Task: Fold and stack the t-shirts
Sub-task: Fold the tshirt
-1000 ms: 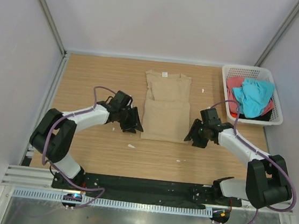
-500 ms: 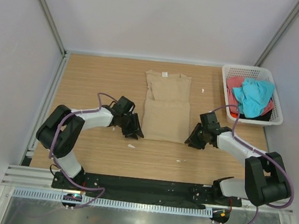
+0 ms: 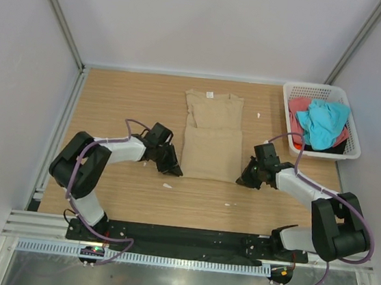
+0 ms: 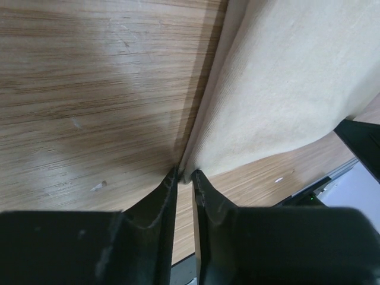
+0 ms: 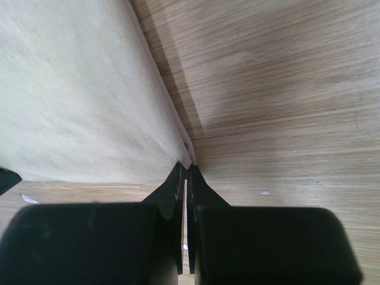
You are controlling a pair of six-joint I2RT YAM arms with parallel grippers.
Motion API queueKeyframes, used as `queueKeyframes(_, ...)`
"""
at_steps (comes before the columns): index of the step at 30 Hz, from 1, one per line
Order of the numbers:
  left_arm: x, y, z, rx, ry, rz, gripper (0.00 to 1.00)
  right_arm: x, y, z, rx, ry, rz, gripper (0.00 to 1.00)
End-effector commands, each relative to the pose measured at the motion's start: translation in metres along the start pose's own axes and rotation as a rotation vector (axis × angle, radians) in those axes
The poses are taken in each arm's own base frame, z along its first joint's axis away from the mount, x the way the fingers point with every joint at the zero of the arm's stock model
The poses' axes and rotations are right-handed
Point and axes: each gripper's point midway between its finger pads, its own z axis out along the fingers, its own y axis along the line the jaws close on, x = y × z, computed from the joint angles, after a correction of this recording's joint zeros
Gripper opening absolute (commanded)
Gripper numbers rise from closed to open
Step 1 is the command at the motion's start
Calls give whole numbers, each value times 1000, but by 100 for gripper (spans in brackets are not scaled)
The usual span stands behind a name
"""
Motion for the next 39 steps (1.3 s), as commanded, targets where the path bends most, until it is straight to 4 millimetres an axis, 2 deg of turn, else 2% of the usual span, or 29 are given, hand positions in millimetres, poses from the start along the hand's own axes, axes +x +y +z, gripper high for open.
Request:
queueKeyframes(1, -3, 16, 11, -65, -27, -7, 15, -6, -9, -2, 30, -41, -47, 1)
queueKeyframes(4, -7, 15, 8, -67, -49, -3, 0, -4, -15, -4, 62, -35, -57, 1)
queueKeyframes(9, -4, 12, -2, -54, -61, -11, 0, 4, -26, -14, 107, -6, -57, 1)
queueKeyframes(16, 11, 7, -33, -15, -133, -16, 0, 21, -37, -39, 151, 29, 5, 1)
queueKeyframes(20, 28, 1, -39, 12, -125, 6, 0, 23, -29, -53, 86, -1, 3, 1)
queueKeyframes(22, 40, -3, -40, 22, -109, 17, 0, 27, -19, -61, 24, -3, -3, 1)
queueKeyframes(26, 53, -10, -46, 37, -110, 30, 0, 35, -20, -77, 17, -19, -20, 1)
queueKeyframes(30, 57, -17, -65, 39, -168, 36, 0, 41, -25, -90, 17, -32, -21, 1)
queueKeyframes(34, 59, -25, -79, 56, -187, 40, 0, 43, -20, -96, -17, -41, -21, 1)
queueKeyframes(39, 56, -34, -84, 44, -181, 66, 0, 31, -14, -104, -18, -84, -34, 1)
